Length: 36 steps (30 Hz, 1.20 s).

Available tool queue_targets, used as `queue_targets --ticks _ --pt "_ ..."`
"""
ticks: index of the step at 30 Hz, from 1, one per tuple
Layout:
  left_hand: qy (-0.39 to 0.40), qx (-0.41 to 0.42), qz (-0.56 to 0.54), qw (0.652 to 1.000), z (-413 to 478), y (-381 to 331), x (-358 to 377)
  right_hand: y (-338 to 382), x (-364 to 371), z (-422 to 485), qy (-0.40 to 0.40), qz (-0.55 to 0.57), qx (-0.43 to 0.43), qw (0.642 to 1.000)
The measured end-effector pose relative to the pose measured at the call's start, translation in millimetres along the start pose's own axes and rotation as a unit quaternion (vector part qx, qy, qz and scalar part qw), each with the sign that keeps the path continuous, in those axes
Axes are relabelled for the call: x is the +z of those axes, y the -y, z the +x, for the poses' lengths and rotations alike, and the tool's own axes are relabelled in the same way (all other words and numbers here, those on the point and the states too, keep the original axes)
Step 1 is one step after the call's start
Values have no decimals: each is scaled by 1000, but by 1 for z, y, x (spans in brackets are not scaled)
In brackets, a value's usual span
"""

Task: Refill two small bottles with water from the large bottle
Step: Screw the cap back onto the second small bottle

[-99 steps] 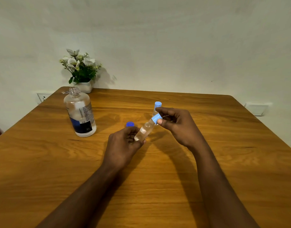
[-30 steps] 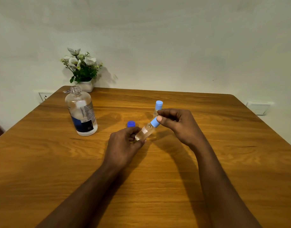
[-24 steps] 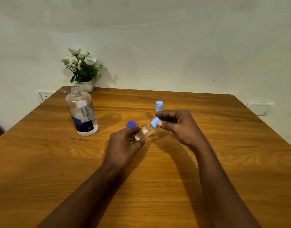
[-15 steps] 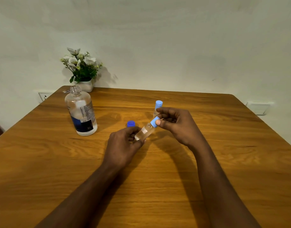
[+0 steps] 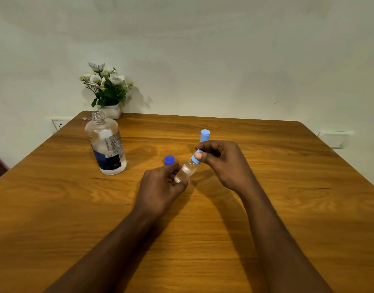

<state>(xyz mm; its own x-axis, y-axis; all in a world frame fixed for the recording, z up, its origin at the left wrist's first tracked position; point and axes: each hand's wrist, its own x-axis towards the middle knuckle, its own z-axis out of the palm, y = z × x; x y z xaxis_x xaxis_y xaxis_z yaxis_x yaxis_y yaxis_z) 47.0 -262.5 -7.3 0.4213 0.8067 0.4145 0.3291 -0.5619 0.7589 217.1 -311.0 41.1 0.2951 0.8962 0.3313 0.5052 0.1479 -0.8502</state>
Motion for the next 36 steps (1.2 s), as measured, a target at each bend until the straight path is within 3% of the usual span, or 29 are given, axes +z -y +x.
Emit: queue_targets --ticks 5,9,12,21,26,36 --pt "-35 -43 -62 997 0 -3 -1 0 9 0 -31 11 37 999" --pt "-57 -61 -89 992 3 -1 -2 0 25 -4 32 -32 92 995" --pt "-64 -52 -61 995 2 1 -2 -1 40 -9 64 -37 94 993" --pt "-8 -24 7 1000 -1 -1 3 -6 33 -8 54 -28 136 989" --pt "27 9 77 997 3 -12 20 -16 13 -8 12 -76 151 986" --pt "20 25 94 995 22 -37 67 -50 -16 0 -140 -77 143 977"
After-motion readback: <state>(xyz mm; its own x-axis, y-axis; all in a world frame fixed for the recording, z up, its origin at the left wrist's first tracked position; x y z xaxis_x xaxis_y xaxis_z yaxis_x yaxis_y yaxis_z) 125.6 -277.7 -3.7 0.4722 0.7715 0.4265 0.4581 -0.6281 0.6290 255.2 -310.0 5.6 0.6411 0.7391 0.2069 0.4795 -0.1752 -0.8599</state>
